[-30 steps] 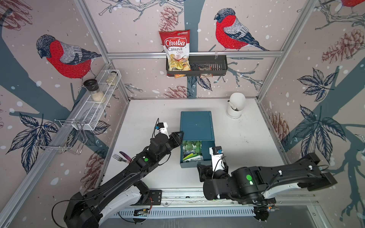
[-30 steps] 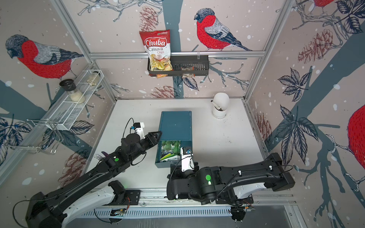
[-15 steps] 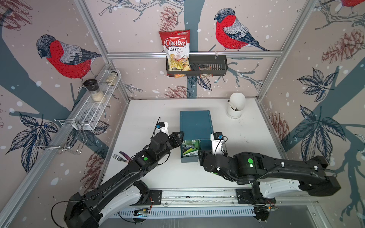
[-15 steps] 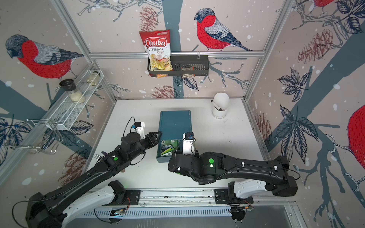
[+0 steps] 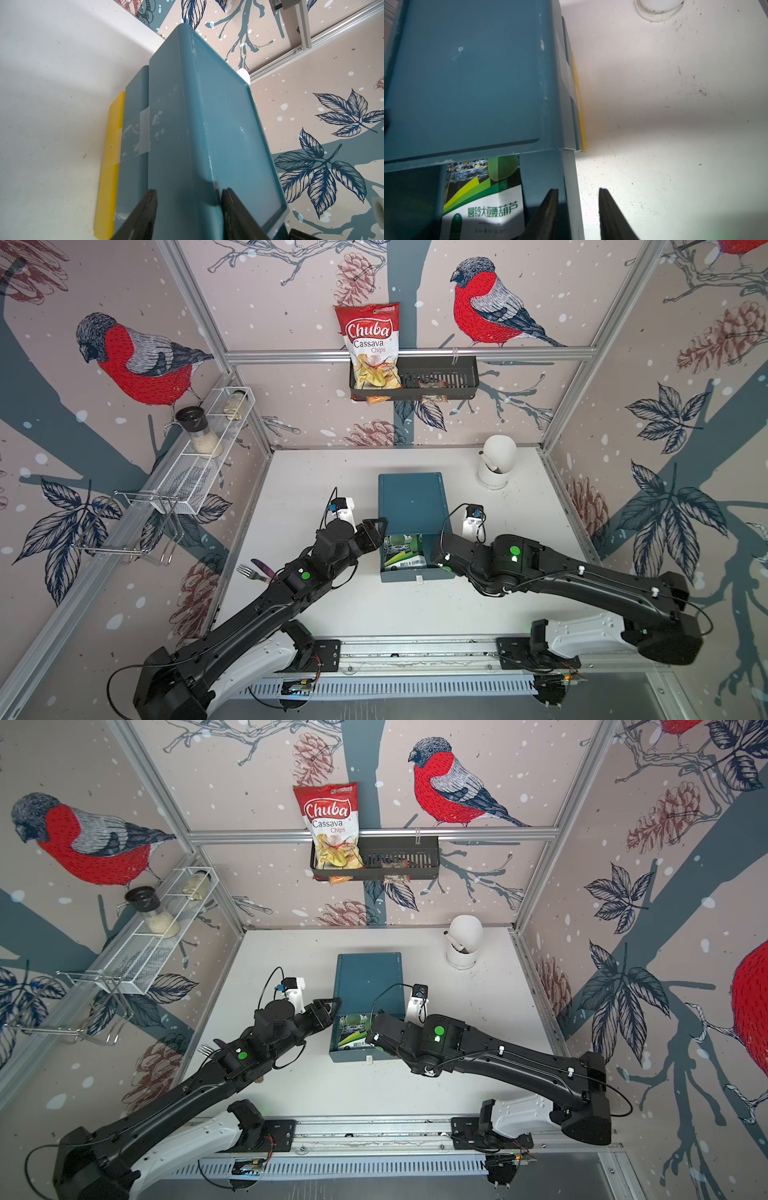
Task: Take the seed bags out of the drawer
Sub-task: Open the drawer in the storage box.
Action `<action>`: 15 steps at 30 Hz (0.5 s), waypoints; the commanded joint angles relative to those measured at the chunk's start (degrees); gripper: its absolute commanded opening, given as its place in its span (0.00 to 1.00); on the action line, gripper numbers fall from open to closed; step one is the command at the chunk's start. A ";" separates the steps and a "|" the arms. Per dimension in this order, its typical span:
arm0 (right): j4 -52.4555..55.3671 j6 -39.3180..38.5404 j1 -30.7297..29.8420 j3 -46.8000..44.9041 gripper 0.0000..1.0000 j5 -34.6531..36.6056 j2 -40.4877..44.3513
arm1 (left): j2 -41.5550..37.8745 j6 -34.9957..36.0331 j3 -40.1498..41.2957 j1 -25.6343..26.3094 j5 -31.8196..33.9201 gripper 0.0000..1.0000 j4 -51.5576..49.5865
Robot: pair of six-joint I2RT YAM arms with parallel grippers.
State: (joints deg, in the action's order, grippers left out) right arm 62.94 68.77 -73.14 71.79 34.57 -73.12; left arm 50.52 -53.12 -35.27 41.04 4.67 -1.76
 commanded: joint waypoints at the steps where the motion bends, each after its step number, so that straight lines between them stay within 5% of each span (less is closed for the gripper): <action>1: -0.34 -1.86 0.38 -0.75 0.24 -1.96 -0.22 | 0.62 0.30 0.05 0.18 0.08 0.54 -2.28; 6: 1.63 -1.20 -1.00 -0.23 0.01 -2.71 -0.95 | 1.24 0.21 0.02 0.45 0.44 0.54 -2.20; 15: 9.98 8.65 -8.93 -0.76 0.00 -1.08 -0.80 | 2.46 -0.23 0.33 0.67 1.14 0.54 -1.93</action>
State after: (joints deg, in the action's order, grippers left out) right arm 66.26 72.29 -80.42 71.57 34.81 -74.11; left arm 52.51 -53.69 -35.14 41.52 4.71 0.75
